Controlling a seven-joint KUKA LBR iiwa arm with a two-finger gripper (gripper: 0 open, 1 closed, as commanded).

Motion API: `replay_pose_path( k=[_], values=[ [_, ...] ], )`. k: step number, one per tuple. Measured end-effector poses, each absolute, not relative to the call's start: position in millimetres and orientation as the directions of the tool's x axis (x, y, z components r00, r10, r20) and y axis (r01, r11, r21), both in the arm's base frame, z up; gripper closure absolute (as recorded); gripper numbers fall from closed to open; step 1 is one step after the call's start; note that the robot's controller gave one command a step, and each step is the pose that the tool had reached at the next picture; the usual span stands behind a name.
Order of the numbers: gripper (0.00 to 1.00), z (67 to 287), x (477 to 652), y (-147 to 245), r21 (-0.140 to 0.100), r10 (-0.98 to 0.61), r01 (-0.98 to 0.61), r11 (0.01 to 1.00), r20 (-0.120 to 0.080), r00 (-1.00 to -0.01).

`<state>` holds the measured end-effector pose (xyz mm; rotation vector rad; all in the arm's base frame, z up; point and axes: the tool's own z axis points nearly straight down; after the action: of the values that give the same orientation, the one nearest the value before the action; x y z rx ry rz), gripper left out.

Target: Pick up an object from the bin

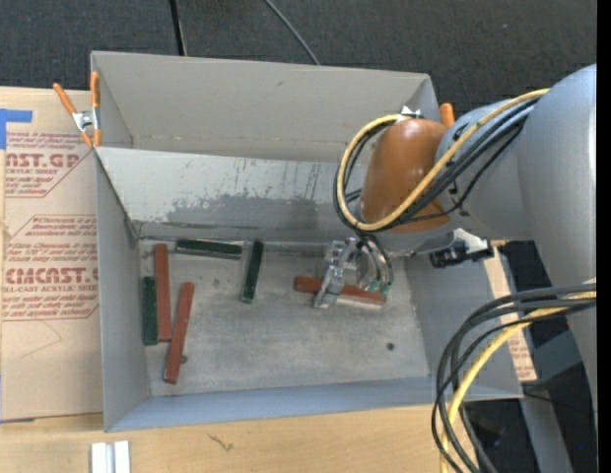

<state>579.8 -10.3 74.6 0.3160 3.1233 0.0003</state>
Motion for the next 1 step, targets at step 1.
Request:
replay_pose_path(
  k=[1],
  values=[
    [1.0, 74.6, 579.8, -10.3, 0.001, 0.2, 0.2, 0.98, -0.002, -0.98]
  ],
)
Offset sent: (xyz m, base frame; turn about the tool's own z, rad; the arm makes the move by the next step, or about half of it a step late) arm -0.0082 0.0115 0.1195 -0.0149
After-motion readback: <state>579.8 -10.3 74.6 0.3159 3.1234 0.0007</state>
